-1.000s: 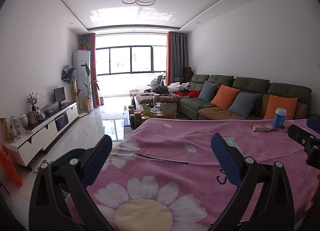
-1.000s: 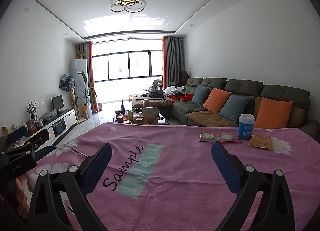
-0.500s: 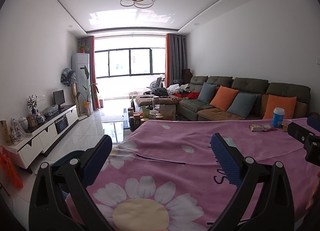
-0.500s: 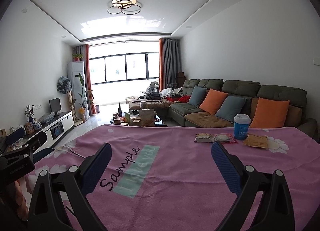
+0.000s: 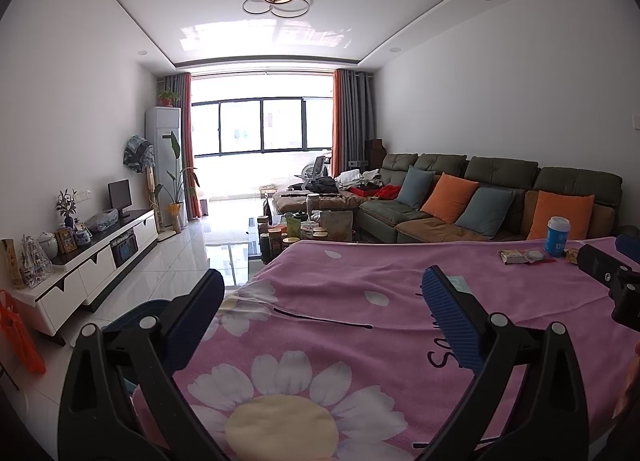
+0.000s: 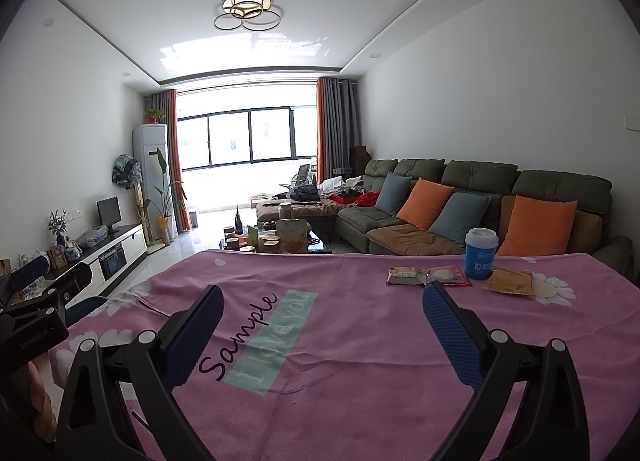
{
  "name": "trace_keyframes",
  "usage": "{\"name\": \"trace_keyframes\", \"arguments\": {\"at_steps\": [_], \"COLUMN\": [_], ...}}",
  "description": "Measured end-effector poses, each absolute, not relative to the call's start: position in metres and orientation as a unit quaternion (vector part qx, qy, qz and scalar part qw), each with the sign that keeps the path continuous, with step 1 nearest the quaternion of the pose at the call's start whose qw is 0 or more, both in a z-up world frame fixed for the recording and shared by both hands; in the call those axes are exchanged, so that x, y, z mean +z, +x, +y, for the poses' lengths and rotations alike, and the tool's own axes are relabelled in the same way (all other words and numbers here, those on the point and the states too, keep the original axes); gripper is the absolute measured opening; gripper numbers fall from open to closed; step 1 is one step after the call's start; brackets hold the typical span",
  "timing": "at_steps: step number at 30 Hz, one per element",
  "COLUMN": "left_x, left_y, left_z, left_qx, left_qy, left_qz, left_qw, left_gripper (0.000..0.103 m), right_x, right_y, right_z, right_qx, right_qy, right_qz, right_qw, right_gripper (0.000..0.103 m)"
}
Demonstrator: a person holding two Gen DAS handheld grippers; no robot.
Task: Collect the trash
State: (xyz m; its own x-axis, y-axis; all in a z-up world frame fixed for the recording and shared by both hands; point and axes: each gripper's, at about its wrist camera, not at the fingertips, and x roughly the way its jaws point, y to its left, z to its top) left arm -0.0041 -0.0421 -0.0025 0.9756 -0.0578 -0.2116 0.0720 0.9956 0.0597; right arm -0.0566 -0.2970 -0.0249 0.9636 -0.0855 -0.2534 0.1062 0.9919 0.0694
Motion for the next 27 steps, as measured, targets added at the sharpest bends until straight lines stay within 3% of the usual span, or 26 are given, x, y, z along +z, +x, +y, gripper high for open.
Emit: {"name": "trace_keyframes", "arguments": {"at_steps": [27], "left_x": [-0.0032], "left_y": [-0.001], "left_z": [-0.0382], "left_qx": [-0.021], "left_qy": [0.029], "left_qz": [0.107], "left_qw": [0.994], "left_gripper": [0.097], "right_x": [-0.0243], "right_y": [-0.0544], "right_z": [-0.2957], "right_qx": [-0.05], "right_qy": [0.043], "right_qz": [0.126], "right_qw": [0.99], "right_gripper": [0.096]}}
